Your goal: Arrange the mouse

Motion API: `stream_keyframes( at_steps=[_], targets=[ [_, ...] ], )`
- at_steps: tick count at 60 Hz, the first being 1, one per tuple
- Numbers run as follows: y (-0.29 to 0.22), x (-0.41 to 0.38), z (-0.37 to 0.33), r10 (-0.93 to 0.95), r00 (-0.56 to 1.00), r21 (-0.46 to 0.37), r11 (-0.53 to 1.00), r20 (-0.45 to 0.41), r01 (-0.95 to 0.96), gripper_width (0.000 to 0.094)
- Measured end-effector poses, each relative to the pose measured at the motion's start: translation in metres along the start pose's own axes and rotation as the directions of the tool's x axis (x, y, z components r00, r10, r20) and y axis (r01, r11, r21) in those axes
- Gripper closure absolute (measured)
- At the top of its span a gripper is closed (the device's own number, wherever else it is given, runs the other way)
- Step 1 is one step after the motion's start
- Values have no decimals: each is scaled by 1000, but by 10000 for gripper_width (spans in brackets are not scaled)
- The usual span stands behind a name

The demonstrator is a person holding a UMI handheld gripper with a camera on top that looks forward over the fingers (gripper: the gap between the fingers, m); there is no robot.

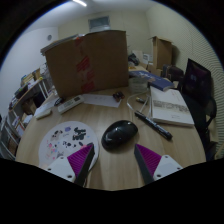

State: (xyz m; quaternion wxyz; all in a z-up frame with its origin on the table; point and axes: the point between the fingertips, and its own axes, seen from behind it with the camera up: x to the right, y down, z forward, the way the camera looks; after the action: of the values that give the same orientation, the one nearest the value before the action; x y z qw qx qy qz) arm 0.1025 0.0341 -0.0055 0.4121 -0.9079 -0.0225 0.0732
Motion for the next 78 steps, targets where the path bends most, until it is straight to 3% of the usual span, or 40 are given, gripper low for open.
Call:
stream_keyframes(
  at_steps=[18, 26, 27, 28, 30, 37, 38, 41, 45, 50, 59, 64, 70, 78],
  targets=[
    [-34, -5, 54, -80, 997, 25, 996, -18, 81, 112],
    [-49, -4, 72, -98, 995, 62, 993, -33, 100, 219],
    [-50, -4, 74, -98, 995, 66, 993, -36, 100, 198],
    [-51, -4, 76, -101, 994, 69, 992, -35, 103, 298],
    [-53, -5, 77, -100, 995, 72, 992, -30, 102, 339],
    [-51, -3, 77, -50, 998, 53, 997, -45, 52, 451],
    [-51, -3, 77, -47, 998, 48, 998, -46, 49, 432],
    [-50, -4, 76, -44, 998, 38, 998, -43, 45, 515],
    [-51, -3, 67, -31, 999, 26, 999, -44, 32, 540],
    [-75, -14, 37, -49, 997, 90, 994, -53, 54, 564],
    [-118, -88, -24, -86, 996, 201, 976, 11, 82, 572],
    [-105, -129, -31, -94, 995, 194, 977, 27, 87, 573],
    [-47, -163, -15, -89, 995, 103, 991, 55, 83, 571],
    [1, -157, 5, -105, 994, 28, 994, 1, 105, 549]
  ],
)
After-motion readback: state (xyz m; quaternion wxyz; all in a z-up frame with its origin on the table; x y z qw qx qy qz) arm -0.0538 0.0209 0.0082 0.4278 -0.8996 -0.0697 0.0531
